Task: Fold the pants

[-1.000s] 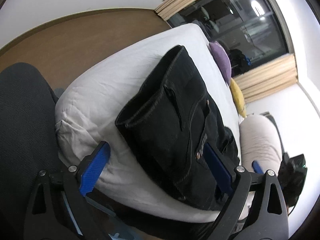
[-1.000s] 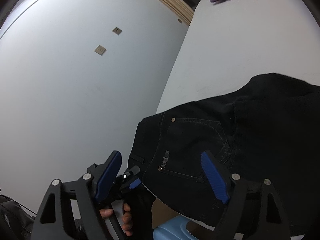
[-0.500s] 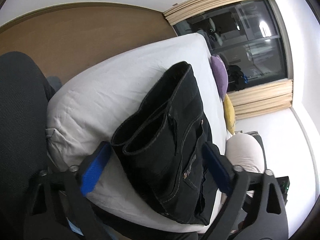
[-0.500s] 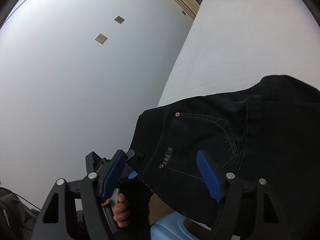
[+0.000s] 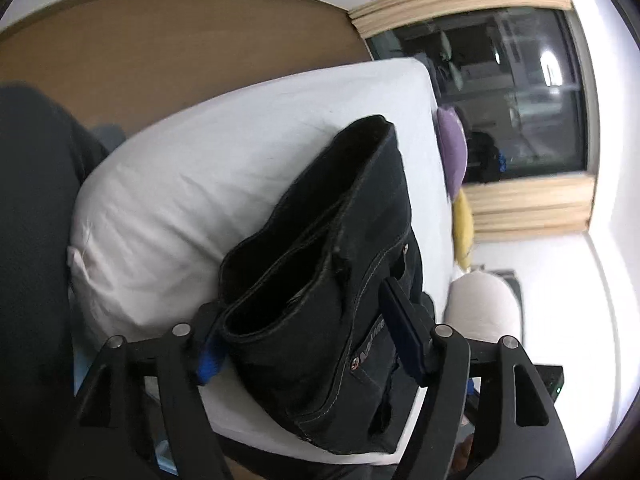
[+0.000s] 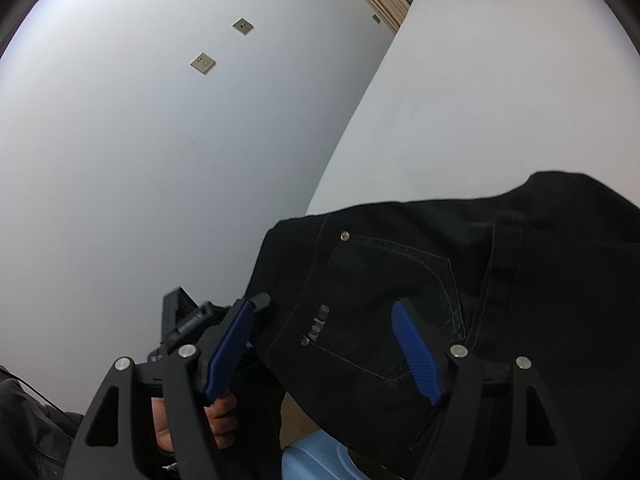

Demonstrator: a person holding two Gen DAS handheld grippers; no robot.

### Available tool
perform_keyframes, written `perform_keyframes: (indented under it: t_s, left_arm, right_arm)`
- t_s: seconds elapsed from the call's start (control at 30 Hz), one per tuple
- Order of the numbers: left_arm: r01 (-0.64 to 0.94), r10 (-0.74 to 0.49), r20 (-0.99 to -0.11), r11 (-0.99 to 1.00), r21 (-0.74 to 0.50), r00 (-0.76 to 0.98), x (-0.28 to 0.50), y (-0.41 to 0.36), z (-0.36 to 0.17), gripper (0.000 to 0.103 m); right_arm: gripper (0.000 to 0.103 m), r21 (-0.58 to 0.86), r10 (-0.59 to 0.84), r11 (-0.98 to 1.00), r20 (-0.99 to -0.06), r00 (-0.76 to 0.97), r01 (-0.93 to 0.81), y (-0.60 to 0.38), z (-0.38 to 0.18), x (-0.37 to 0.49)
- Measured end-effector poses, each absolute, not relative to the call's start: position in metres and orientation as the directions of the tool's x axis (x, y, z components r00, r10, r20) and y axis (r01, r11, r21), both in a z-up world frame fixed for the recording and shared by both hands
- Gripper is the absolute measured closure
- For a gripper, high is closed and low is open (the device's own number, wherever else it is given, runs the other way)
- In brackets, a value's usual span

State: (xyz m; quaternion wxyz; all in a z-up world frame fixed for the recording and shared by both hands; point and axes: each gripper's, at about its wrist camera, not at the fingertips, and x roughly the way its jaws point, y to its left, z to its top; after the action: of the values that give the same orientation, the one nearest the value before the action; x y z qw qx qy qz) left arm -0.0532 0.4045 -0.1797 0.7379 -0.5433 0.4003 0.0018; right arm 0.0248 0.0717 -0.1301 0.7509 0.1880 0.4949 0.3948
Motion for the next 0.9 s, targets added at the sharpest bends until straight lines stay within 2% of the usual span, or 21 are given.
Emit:
perform_keyframes:
  t_s: [0.03, 0.07, 0.1, 0.37, 0.4, 0.43, 0.67, 0.8, 0.87, 0.9]
  left_arm:
    - [-0.423, -0.429, -0.596, 0.434, -0.795, 0.679, -0.052, 0.404, -0.177, 0.040]
    - [-0.419, -0.425, -0.602, 0.451, -0.788, 0.675, -0.052, 0.404, -0.174, 0.067]
    - [-0.412, -0.430, -0.609, 0.468, -0.782, 0.667, -0.051, 0.403, -0.173, 0.079]
    - [-0.283, -0.384, -0.615, 0.638, -0.716, 0.688, -0.046, 0.383, -0.121, 0.084]
    - [-0.266, -0.377, -0.614, 0.658, -0.704, 0.693, -0.045, 0.379, -0.114, 0.084]
    - [-0.249, -0.372, -0.612, 0.675, -0.694, 0.698, -0.045, 0.375, -0.108, 0.085]
    - [-0.178, -0.348, -0.619, 0.757, -0.628, 0.705, -0.038, 0.348, -0.078, 0.085]
    - [-0.086, -0.346, -0.614, 0.822, -0.563, 0.710, -0.018, 0.309, -0.054, 0.085]
    - [-0.018, -0.354, -0.612, 0.856, -0.516, 0.707, -0.012, 0.283, -0.039, 0.085]
    - [0.018, -0.360, -0.611, 0.871, -0.491, 0.705, -0.009, 0.270, -0.031, 0.085]
  right_arm:
    - [0.029, 0.670, 0.774, 0.622, -0.602, 0.194, -0.405, 0.071, -0.133, 0.026]
    - [0.030, 0.662, 0.764, 0.634, -0.618, 0.188, -0.400, 0.070, -0.138, 0.027]
    - [0.031, 0.654, 0.752, 0.645, -0.633, 0.181, -0.395, 0.069, -0.142, 0.028]
    - [0.040, 0.547, 0.608, 0.757, -0.790, 0.078, -0.359, 0.067, -0.185, 0.045]
    - [0.044, 0.532, 0.583, 0.774, -0.811, 0.056, -0.342, 0.068, -0.194, 0.048]
    - [0.054, 0.515, 0.555, 0.796, -0.830, 0.044, -0.319, 0.068, -0.205, 0.053]
    - [0.060, 0.610, 0.632, 0.766, -0.772, 0.066, -0.203, 0.048, -0.227, 0.064]
    - [0.057, 0.618, 0.652, 0.749, -0.751, 0.104, -0.240, 0.043, -0.228, 0.057]
    - [0.044, 0.687, 0.714, 0.696, -0.694, 0.096, -0.207, 0.031, -0.223, 0.056]
    - [0.030, 0.730, 0.748, 0.663, -0.656, 0.102, -0.165, 0.019, -0.219, 0.056]
